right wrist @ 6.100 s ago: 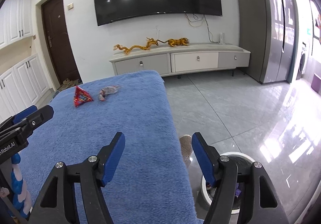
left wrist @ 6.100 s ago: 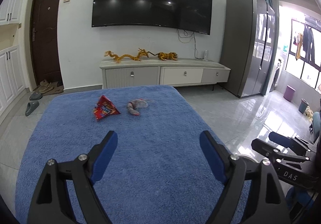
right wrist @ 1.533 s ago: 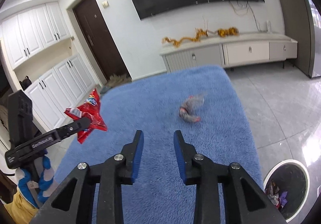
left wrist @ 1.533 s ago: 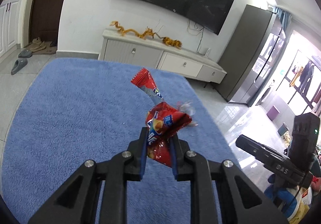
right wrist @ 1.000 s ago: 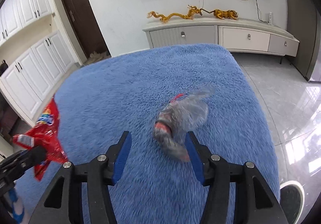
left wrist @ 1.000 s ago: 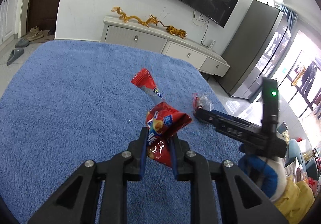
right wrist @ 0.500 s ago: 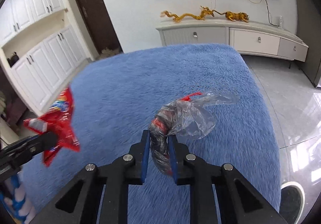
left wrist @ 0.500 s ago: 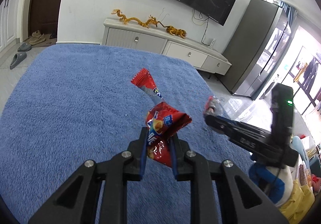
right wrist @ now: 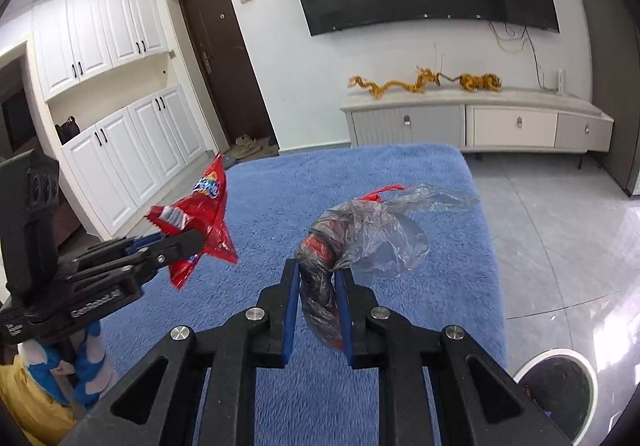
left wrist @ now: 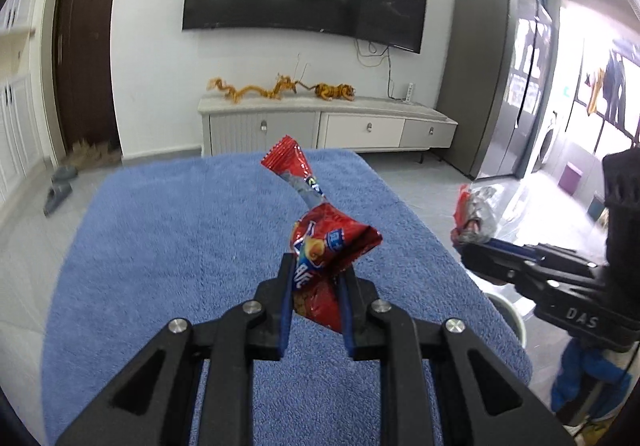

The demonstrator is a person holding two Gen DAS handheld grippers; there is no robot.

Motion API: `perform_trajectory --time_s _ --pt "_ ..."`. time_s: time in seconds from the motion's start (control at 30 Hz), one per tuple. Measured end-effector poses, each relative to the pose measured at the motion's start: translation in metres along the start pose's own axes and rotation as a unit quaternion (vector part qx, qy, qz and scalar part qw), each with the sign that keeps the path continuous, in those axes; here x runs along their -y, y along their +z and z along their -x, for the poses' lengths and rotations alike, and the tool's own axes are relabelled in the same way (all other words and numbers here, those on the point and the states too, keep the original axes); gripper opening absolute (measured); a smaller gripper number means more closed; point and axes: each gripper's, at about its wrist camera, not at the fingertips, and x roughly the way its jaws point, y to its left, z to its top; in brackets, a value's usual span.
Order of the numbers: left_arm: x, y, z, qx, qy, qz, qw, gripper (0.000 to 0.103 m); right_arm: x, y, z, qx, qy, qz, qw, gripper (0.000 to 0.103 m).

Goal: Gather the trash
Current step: 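Carry both items over the white bin and open both tools to drop them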

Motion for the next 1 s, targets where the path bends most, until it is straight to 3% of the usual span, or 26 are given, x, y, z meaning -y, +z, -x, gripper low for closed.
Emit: perform_trajectory --time_s 0.37,0.77,1.0 --pt "0.055 0.001 0.014 0.02 0.001 -0.071 0.9972 0.019 0.024 -0.014 0.04 0.036 -0.012 -0.03 0.999 0.017" --pt "0.114 0.008 -0.004 0.004 -0.026 -0.126 0.9918 0.019 0.084 -0.035 0.074 0.059 -0.053 -0.088 0.993 0.017" --pt "0.167 0.008 -0.031 -0.03 -0.062 -0.164 0.984 0.019 0.137 -0.065 0.096 0.068 -0.081 -0.146 0.984 0.017"
